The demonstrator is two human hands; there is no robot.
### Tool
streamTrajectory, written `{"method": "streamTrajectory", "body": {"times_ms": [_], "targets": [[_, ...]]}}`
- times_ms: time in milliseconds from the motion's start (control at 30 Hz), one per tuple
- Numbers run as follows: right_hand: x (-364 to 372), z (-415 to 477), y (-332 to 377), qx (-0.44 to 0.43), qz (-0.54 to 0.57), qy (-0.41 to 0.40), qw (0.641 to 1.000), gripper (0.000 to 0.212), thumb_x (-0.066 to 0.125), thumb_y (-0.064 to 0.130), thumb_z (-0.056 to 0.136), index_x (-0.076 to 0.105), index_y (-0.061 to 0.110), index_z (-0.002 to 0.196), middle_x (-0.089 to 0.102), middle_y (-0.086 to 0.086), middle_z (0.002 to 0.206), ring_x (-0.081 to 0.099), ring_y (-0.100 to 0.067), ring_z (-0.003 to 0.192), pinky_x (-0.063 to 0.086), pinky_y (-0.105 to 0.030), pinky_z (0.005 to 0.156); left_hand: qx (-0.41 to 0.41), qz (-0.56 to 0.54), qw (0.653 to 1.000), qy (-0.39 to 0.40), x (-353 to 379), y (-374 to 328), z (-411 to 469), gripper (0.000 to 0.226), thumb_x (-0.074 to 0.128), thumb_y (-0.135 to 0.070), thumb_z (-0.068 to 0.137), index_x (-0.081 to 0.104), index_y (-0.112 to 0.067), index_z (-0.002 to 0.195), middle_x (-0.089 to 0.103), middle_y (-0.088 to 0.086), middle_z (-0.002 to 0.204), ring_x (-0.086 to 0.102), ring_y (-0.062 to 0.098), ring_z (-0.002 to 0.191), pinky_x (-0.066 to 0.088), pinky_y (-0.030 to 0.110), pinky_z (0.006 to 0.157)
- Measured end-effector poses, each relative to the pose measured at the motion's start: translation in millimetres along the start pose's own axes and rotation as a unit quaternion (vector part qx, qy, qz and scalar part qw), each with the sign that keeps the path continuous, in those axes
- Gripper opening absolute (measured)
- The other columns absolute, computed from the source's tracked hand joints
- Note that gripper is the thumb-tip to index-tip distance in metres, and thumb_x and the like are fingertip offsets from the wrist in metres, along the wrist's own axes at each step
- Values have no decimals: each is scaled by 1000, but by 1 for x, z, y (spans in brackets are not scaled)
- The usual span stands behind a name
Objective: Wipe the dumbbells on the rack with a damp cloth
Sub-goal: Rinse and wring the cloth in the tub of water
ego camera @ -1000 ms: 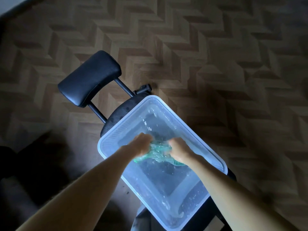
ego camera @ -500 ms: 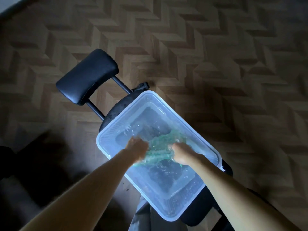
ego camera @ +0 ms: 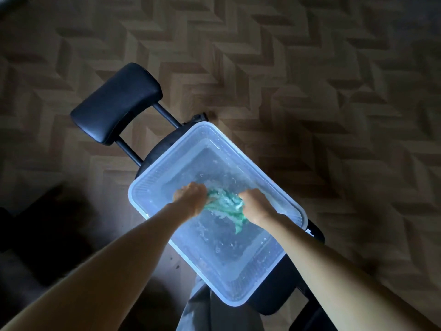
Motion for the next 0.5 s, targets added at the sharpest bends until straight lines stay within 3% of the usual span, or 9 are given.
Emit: {"method": "streamTrajectory", "body": {"times_ms": [67, 133, 200, 267, 333, 367, 433, 500], "targets": [[-3, 0, -2, 13, -22, -30, 999, 35, 49, 1, 92, 39, 8, 59, 42, -3, 63, 52, -23, 80, 39, -29, 59, 1, 19, 1000, -15, -3, -2, 0, 41, 39, -32, 100, 47, -3, 127, 49, 19, 131, 48, 34, 122, 40, 39, 97], [-1, 1, 1, 17, -17, -35, 999, 45, 54, 9, 92, 28, 12, 56, 32, 1, 58, 45, -20, 73, 37, -29, 63, 15, -19, 1000, -14, 0, -8, 0, 32, 39, -14, 99, 48, -2, 128, 50, 20, 131, 48, 33, 123, 40, 35, 97], [7, 2, 7, 4, 14, -17, 1000, 38, 52, 8, 93, 35, 10, 60, 38, 0, 63, 47, -21, 78, 32, -25, 65, 57, -117, 991, -5, 5, -17, 0, 40, 37, 3, 93, 46, -3, 132, 49, 18, 135, 46, 28, 126, 35, 27, 97], [10, 3, 7, -3, 52, -13, 999, 18, 44, -4, 92, 54, 4, 79, 55, -9, 83, 57, -28, 91, 32, -23, 67, 100, -219, 970, -3, 3, -24, -2, 55, 40, 10, 87, 43, -10, 138, 47, 12, 138, 44, 22, 127, 32, 21, 96], [7, 0, 4, 0, 57, -24, 998, 25, 40, -11, 88, 60, 0, 96, 62, -16, 99, 59, -31, 99, 39, -28, 69, 114, -208, 971, 4, 5, -25, 0, 53, 48, 9, 84, 49, -11, 133, 52, 11, 130, 47, 24, 121, 35, 22, 90], [6, -1, 4, -2, 45, -30, 999, 23, 41, -10, 88, 60, -2, 96, 63, -17, 102, 60, -32, 100, 42, -31, 73, 110, -189, 976, 7, 8, -24, 2, 44, 52, 6, 82, 55, -8, 124, 57, 13, 122, 51, 26, 116, 37, 24, 85], [3, -3, 2, 1, 10, -37, 999, 12, 49, -1, 90, 55, 0, 79, 63, -16, 98, 61, -31, 99, 47, -33, 78, 90, -171, 981, 4, 9, -24, 3, 29, 56, -1, 82, 58, -4, 111, 60, 18, 112, 55, 30, 107, 41, 28, 78], [5, -2, 6, -11, -3, -24, 1000, 22, 53, 5, 91, 47, 5, 69, 63, -17, 97, 61, -31, 99, 48, -34, 80, 82, -117, 990, -14, 5, -28, 2, 30, 52, -7, 87, 55, -7, 117, 59, 19, 115, 56, 32, 109, 44, 32, 84]]}}
Point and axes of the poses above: each hand's wrist, its own z-axis towards the middle knuckle, its own x-axis out of the palm, y = z × x, the point moved 8 cm from there along z, towards the middle knuckle
